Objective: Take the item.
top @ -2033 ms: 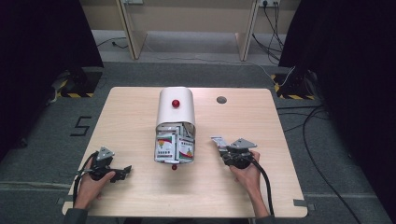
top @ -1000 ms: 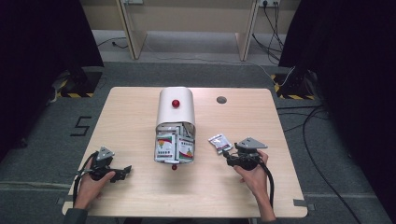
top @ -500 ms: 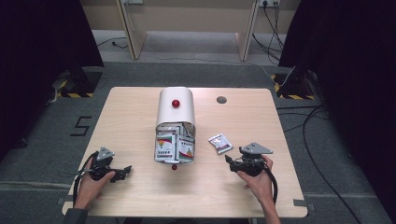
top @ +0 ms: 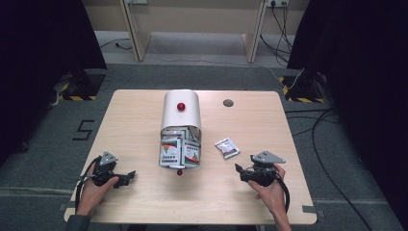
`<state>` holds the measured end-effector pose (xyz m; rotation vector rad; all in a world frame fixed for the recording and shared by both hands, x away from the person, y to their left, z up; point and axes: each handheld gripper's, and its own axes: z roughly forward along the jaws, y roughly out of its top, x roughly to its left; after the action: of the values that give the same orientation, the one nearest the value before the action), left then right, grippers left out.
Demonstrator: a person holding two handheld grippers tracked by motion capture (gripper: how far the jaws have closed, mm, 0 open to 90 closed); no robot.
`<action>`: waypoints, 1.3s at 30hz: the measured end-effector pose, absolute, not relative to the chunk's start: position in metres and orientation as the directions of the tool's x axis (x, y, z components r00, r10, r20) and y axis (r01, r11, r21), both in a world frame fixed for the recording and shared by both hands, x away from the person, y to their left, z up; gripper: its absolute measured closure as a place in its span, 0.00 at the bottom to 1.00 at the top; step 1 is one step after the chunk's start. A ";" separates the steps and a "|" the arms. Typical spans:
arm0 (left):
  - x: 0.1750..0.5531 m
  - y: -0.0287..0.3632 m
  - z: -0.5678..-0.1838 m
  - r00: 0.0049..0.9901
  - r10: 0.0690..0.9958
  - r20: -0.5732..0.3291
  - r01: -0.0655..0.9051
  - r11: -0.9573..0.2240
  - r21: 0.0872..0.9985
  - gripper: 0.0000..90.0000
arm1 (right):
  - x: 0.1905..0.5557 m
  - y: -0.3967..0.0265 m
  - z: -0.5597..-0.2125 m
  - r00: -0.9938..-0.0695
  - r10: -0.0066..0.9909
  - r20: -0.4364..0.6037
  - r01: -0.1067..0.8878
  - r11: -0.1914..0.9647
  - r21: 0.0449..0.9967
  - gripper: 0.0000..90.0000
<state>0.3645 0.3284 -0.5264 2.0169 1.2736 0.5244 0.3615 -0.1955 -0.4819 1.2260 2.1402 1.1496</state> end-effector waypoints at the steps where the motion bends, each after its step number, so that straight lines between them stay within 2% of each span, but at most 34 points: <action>1: 0.365 0.328 -0.526 0.438 0.899 -0.023 0.622 -0.285 0.729 0.00 | 0.359 -0.198 -0.482 -0.526 0.850 0.039 0.506 0.276 0.818 0.30; 15: 0.365 0.328 -0.526 0.438 0.898 -0.023 0.622 -0.285 0.729 0.00 | 0.349 -0.210 -0.487 -0.505 0.862 0.039 0.511 0.262 0.819 0.27; 27: 0.365 0.328 -0.526 0.439 0.898 -0.023 0.622 -0.285 0.729 0.00 | 0.337 -0.213 -0.493 -0.504 0.863 0.024 0.513 0.276 0.813 0.20; 39: 0.365 0.328 -0.526 0.438 0.899 -0.023 0.622 -0.285 0.729 0.00 | 0.329 -0.222 -0.502 -0.518 0.855 0.023 0.520 0.293 0.802 0.18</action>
<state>0.3646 0.3284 -0.5264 2.0168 1.2739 0.5246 0.3292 -0.2217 -0.5020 1.2313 2.1556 1.1006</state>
